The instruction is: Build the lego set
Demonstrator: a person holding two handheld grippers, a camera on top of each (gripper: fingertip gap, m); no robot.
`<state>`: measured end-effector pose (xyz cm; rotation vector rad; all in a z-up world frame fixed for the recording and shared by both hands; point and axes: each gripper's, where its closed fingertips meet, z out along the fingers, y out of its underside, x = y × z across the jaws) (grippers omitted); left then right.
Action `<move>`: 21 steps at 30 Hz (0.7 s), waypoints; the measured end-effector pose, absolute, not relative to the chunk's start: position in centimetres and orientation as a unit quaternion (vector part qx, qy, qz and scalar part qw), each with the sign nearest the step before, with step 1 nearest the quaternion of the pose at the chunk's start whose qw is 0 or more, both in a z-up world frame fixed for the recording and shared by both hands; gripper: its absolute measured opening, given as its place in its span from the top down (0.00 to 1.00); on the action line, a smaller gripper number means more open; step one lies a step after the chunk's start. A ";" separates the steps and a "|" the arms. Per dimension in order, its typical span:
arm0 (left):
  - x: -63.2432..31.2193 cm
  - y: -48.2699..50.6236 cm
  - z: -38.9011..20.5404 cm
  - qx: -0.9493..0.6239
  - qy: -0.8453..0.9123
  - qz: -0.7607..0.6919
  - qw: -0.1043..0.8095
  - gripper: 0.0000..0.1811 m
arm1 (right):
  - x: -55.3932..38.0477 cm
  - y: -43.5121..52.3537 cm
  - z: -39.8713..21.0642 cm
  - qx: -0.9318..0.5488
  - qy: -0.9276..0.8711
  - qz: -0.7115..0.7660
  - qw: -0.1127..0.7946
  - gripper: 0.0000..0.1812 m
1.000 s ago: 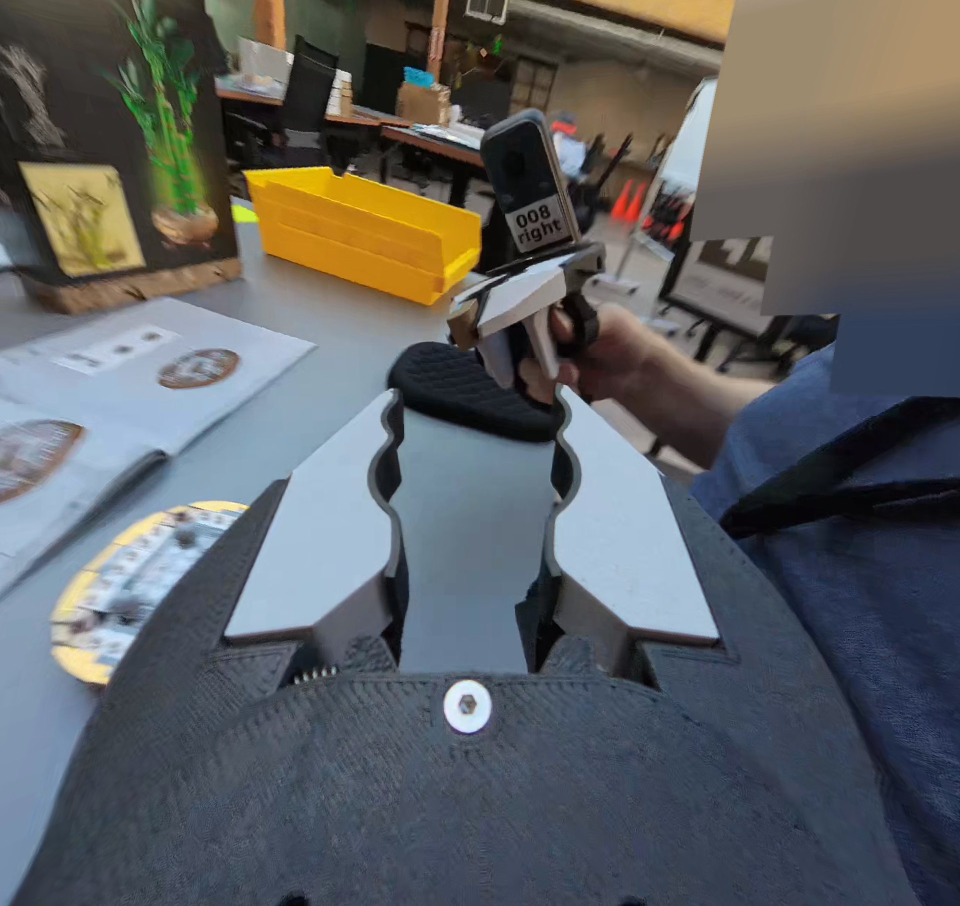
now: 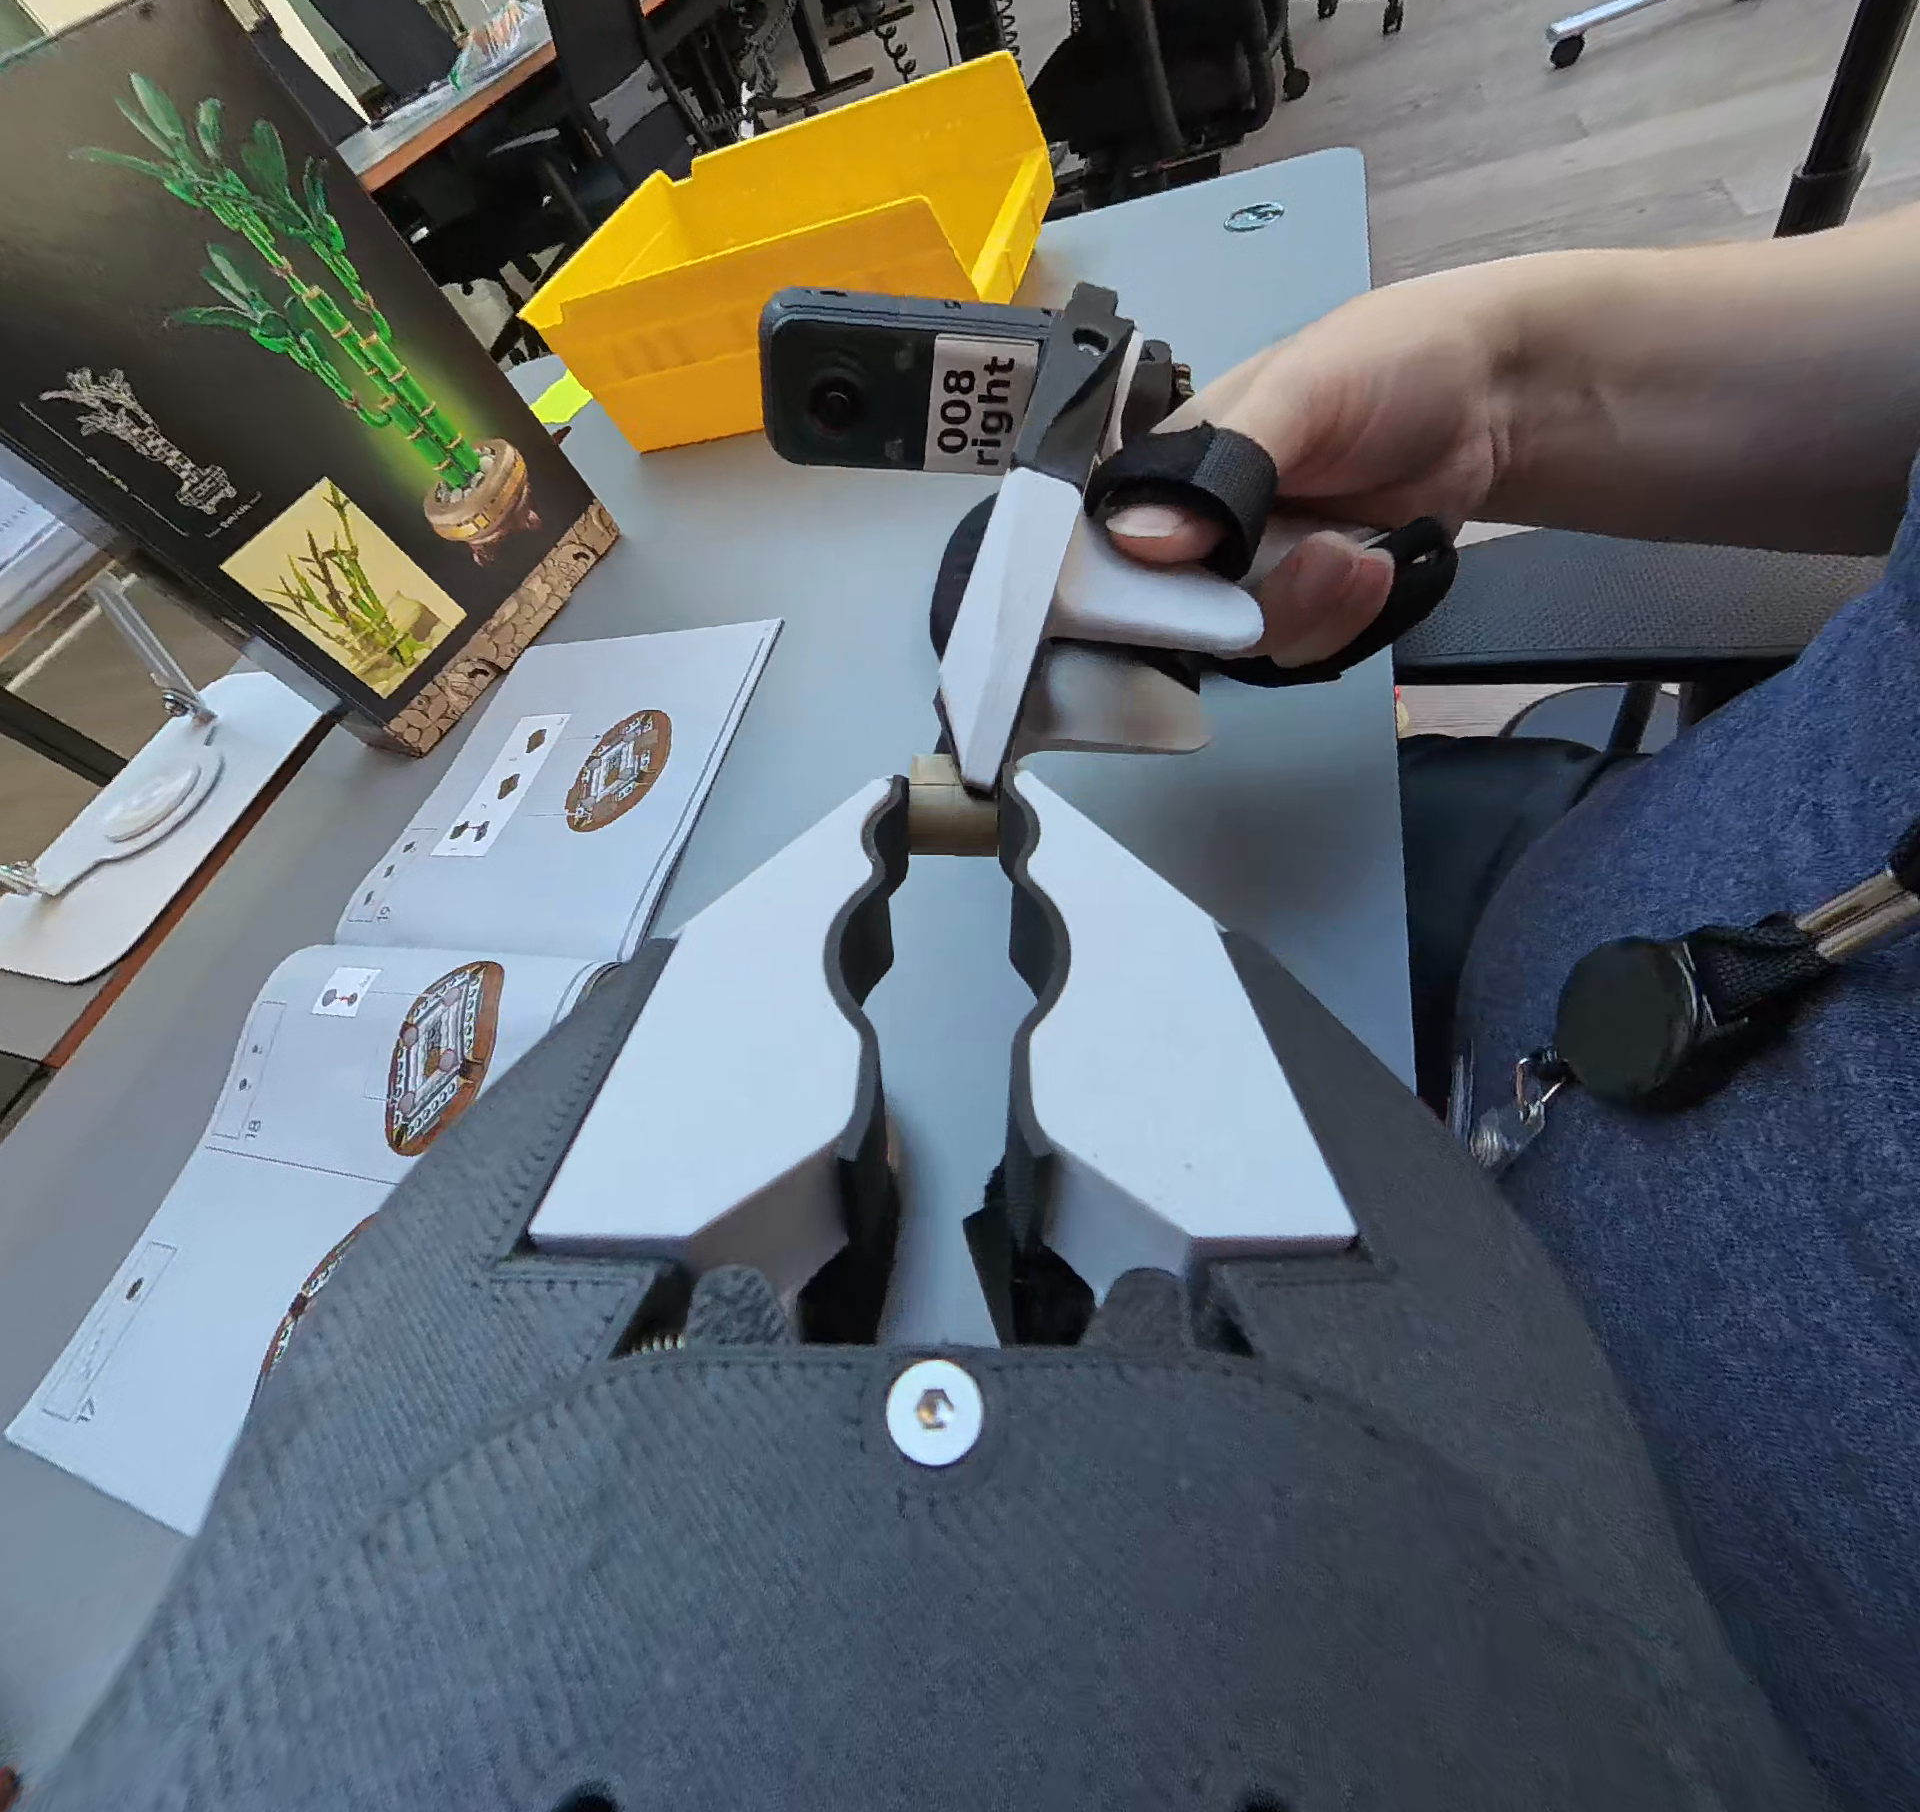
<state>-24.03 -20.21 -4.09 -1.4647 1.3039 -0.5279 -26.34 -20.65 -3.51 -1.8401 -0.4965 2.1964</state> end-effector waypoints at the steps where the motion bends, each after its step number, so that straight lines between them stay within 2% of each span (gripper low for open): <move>1: -24.0 -20.3 -4.3 -0.613 0.549 -0.220 0.524 0.91 | -26.3 -20.7 -3.7 -0.633 -0.175 0.745 0.118 0.95; 5: -24.0 -20.3 -5.4 -0.630 0.564 -0.200 0.495 0.90 | -26.6 -20.4 -4.4 -0.653 -0.175 0.727 0.122 0.95; 9: -24.3 -19.8 -5.1 -0.620 0.559 -0.186 0.518 0.91 | -26.9 -20.5 -4.4 -0.661 -0.184 0.715 0.130 0.95; 11: -24.4 -19.7 -5.2 -0.632 0.546 -0.199 0.512 0.87 | -26.9 -19.7 -5.3 -0.687 -0.185 0.687 0.148 0.96; 14: -24.8 -19.6 -5.0 -0.633 0.543 -0.200 0.514 0.91 | -26.8 -19.5 -5.5 -0.692 -0.188 0.681 0.148 0.95; 21: -25.3 -19.1 -5.0 -0.634 0.543 -0.178 0.521 0.92 | -26.9 -19.2 -4.7 -0.671 -0.169 0.710 0.134 0.95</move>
